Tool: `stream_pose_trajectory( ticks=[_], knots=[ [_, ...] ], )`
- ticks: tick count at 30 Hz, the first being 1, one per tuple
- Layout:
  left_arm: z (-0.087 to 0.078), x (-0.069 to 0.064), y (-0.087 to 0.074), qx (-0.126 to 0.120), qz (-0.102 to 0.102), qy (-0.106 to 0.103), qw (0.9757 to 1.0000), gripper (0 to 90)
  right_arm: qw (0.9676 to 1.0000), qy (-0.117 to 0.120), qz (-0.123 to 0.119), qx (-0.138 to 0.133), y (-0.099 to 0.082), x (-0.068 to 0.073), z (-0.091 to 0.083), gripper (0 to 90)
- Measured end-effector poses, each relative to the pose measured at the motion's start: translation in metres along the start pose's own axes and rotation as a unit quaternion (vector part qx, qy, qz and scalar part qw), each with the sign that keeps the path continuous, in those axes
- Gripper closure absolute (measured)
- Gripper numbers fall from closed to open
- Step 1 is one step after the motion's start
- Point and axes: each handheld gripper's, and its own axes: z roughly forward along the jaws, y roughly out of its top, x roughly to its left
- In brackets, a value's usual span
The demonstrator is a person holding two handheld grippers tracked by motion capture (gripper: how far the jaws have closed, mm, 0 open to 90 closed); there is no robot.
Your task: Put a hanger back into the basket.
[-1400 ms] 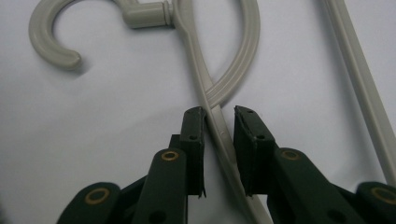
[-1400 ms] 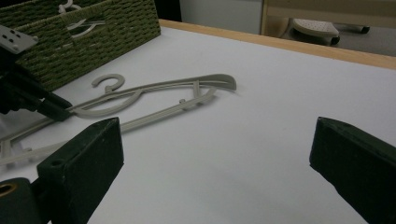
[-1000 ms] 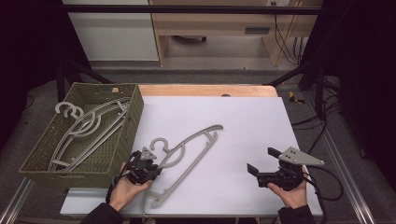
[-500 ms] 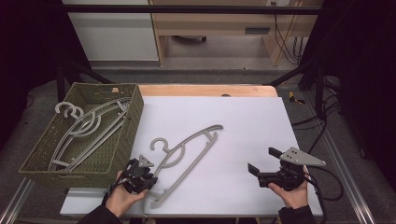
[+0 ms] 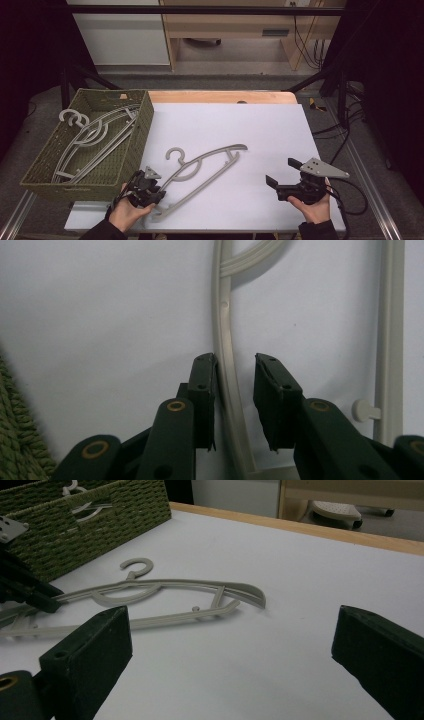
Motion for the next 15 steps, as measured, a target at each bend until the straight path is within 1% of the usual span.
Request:
stream_pose_trajectory(
  ticks=[1, 2, 5, 8, 9, 13, 15],
  knots=[
    [0.0004, -0.0012, 0.0013, 0.004, -0.001, 0.002, 1.0000, 69.4, 1.0000, 0.000, 0.000, 0.000, 0.0000, 0.0001, 0.0001, 3.0],
    [0.0005, -0.0017, 0.0026, 0.010, 0.004, 0.004, 0.9999, 69.6, 1.0000, 0.001, -0.002, 0.002, -0.0002, -0.0002, 0.0000, 3.0],
    [0.0004, -0.0026, 0.0061, 0.026, 0.007, 0.005, 0.9996, 70.6, 1.0000, 0.000, 0.001, 0.002, -0.0003, 0.0005, 0.0008, 3.0],
    [0.0003, -0.0041, 0.0051, 0.023, 0.004, 0.014, 0.9996, 76.1, 1.0000, 0.000, 0.001, 0.001, -0.0002, 0.0002, 0.0003, 3.0],
    [0.0002, -0.0038, 0.0051, 0.023, 0.005, 0.013, 0.9996, 78.3, 1.0000, 0.000, 0.000, 0.002, -0.0001, 0.0000, 0.0001, 3.0],
    [0.0002, -0.0047, 0.0054, 0.023, 0.010, 0.018, 0.9995, 78.8, 1.0000, 0.001, 0.002, 0.003, -0.0003, 0.0006, 0.0009, 2.9],
    [-0.0001, -0.0051, 0.0042, 0.017, 0.011, 0.021, 0.9996, 80.8, 1.0000, 0.003, 0.001, 0.004, -0.0004, 0.0005, 0.0009, 2.9]
  ],
)
